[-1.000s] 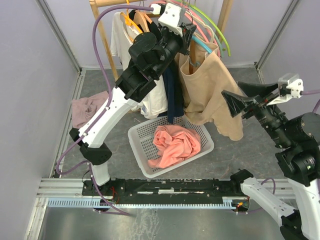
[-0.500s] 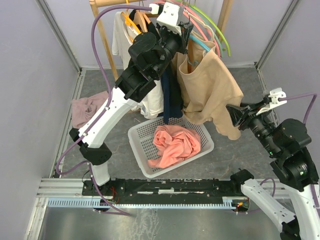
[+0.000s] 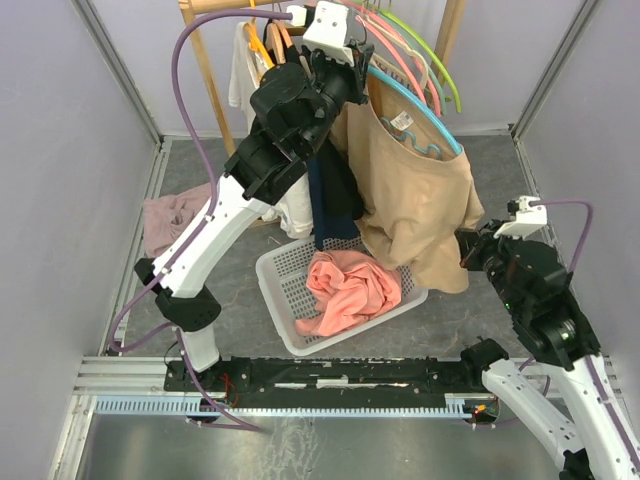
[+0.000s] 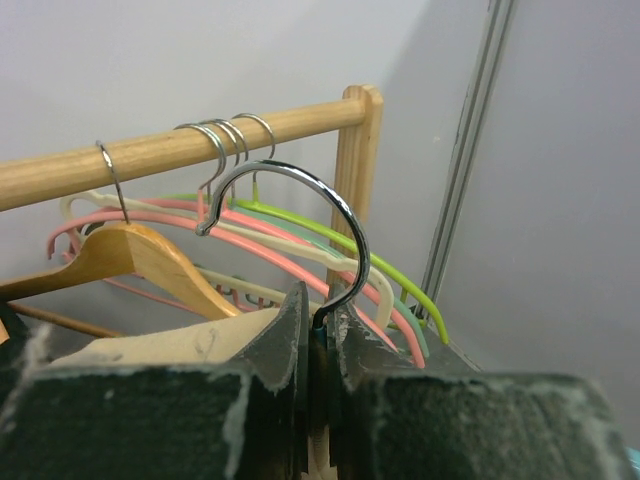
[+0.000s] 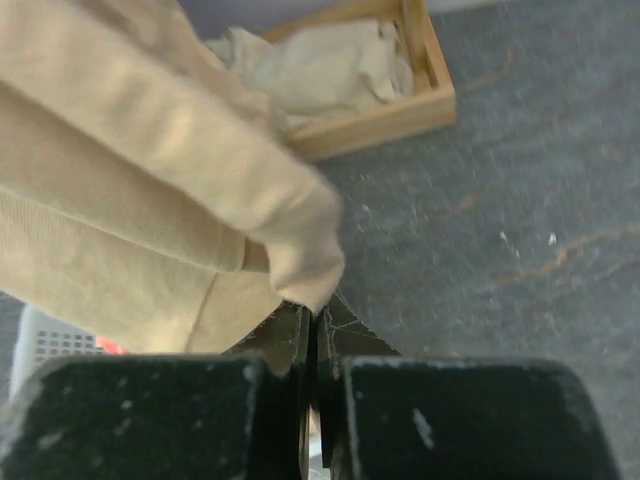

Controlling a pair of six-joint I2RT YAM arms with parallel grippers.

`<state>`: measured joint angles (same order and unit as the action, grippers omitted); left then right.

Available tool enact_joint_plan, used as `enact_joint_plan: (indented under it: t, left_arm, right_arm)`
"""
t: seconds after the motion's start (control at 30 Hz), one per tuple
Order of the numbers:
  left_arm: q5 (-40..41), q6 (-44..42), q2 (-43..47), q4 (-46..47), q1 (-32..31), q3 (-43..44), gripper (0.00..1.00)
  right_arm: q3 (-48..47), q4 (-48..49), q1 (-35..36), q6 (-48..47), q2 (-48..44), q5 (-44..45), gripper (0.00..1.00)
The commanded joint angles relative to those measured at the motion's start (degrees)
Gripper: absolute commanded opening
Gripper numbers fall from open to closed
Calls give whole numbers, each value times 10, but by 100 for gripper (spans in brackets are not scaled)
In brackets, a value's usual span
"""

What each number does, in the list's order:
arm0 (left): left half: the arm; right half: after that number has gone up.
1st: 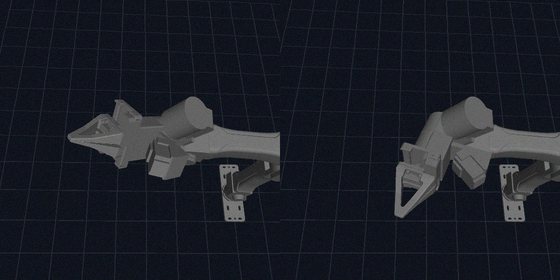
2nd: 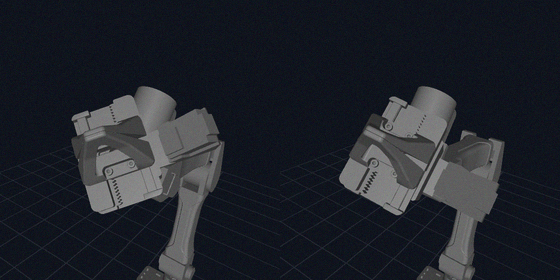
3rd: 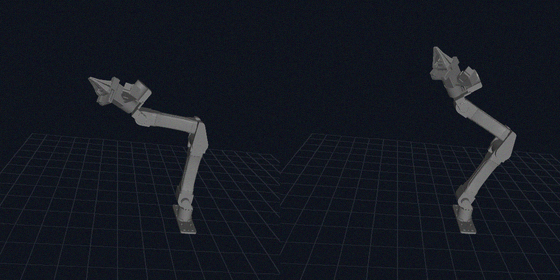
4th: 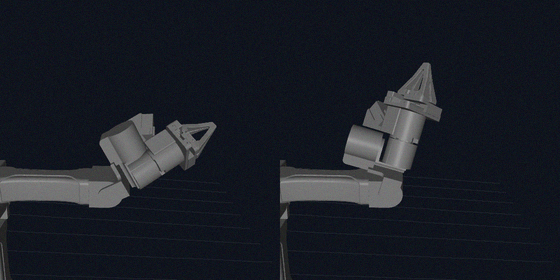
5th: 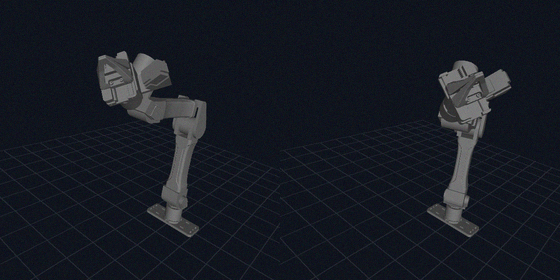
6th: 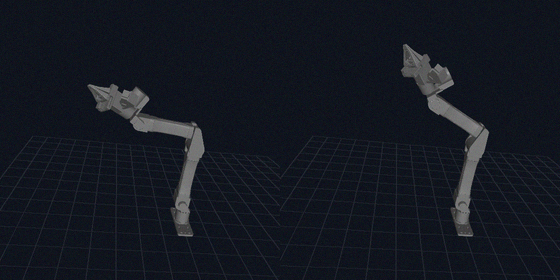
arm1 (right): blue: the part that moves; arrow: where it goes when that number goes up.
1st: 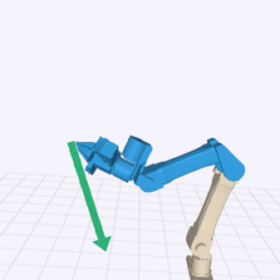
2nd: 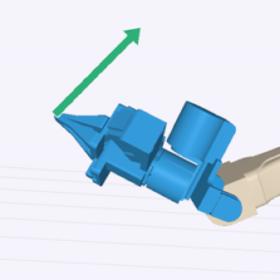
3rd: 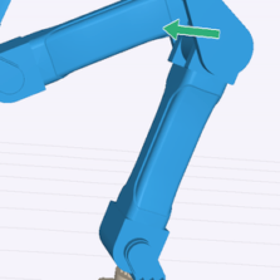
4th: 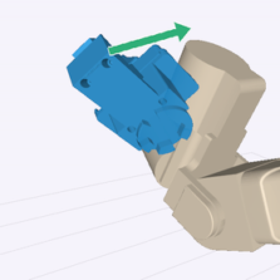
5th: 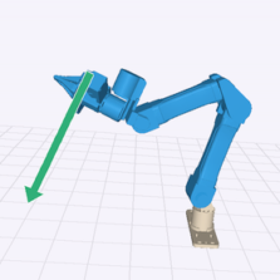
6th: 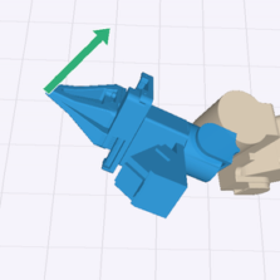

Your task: Remove the t-shirt from the hanger

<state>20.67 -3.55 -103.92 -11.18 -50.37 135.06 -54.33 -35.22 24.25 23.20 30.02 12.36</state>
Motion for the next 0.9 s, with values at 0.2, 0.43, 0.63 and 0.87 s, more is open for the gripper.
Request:
enact_joint_plan:
  t: [0.2, 0.43, 0.63, 0.87]
  left_arm:
    - [47, -30, 53, 39, 19, 20, 3]
    - [59, -30, 56, 45, 20, 20, 3]
    - [33, -25, 59, 45, 20, 3, 3]
    - [-20, -11, 75, 47, 20, -48, 3]
  right_arm:
    - [119, 49, 0, 87, 8, 62, 1]
    - [158, 74, 0, 93, 17, 51, 1]
    - [148, 97, 0, 71, 2, 23, 26]
    - [72, 96, 0, 26, 3, 54, 67]
